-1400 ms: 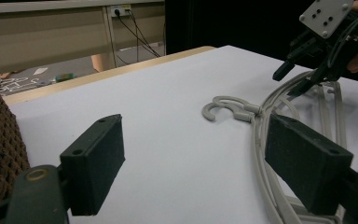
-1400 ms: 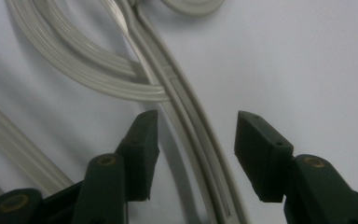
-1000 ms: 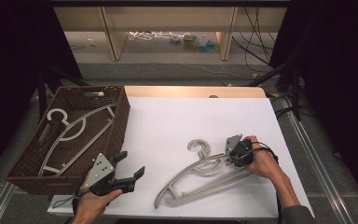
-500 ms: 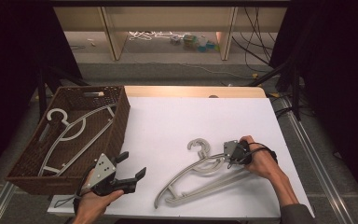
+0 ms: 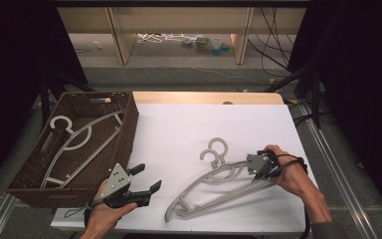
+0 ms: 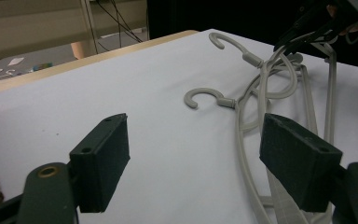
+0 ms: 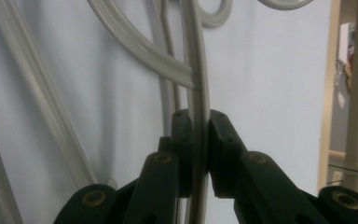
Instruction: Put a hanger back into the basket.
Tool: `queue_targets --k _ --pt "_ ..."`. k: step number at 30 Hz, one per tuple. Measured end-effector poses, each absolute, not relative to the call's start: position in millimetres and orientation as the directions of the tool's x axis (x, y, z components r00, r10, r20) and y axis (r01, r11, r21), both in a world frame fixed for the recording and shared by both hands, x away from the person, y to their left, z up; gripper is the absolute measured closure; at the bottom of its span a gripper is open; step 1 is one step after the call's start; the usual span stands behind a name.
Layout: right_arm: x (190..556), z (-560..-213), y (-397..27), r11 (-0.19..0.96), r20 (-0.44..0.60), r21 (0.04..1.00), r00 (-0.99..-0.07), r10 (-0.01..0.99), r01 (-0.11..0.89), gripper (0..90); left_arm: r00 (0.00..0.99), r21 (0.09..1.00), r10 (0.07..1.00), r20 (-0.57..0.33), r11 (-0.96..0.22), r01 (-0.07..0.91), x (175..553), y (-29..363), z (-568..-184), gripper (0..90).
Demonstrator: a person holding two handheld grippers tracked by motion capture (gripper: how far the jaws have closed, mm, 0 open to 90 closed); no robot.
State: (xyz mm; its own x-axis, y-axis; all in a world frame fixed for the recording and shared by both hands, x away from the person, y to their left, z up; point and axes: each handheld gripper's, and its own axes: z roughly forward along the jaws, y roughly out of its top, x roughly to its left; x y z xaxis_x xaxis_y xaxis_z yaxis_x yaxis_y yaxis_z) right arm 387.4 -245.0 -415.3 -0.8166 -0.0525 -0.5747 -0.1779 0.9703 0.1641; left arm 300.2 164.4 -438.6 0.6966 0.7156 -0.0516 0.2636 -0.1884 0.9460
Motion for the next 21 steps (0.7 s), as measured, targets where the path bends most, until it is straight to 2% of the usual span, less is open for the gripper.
queue_targets --k 4,13,18,21 --pt "386 -411 -246 0.961 -0.592 0.168 -0.802 -0.078 -0.217 82.6 0.713 0.936 0.699 -0.055 -0.213 0.281 313 147 -434 23.1" --pt "380 -399 -250 0.947 -0.624 0.185 -0.776 -0.092 -0.261 82.5 0.807 0.884 0.589 -0.041 -0.356 0.305 341 82 -428 25.4" --pt "378 -394 -252 0.938 -0.631 0.203 -0.770 -0.094 -0.281 82.6 0.816 0.869 0.566 -0.115 -0.340 0.358 357 53 -422 28.2" --pt "378 -392 -252 0.929 -0.640 0.211 -0.762 -0.104 -0.304 82.5 0.823 0.854 0.555 -0.118 -0.367 0.369 363 39 -422 30.3"
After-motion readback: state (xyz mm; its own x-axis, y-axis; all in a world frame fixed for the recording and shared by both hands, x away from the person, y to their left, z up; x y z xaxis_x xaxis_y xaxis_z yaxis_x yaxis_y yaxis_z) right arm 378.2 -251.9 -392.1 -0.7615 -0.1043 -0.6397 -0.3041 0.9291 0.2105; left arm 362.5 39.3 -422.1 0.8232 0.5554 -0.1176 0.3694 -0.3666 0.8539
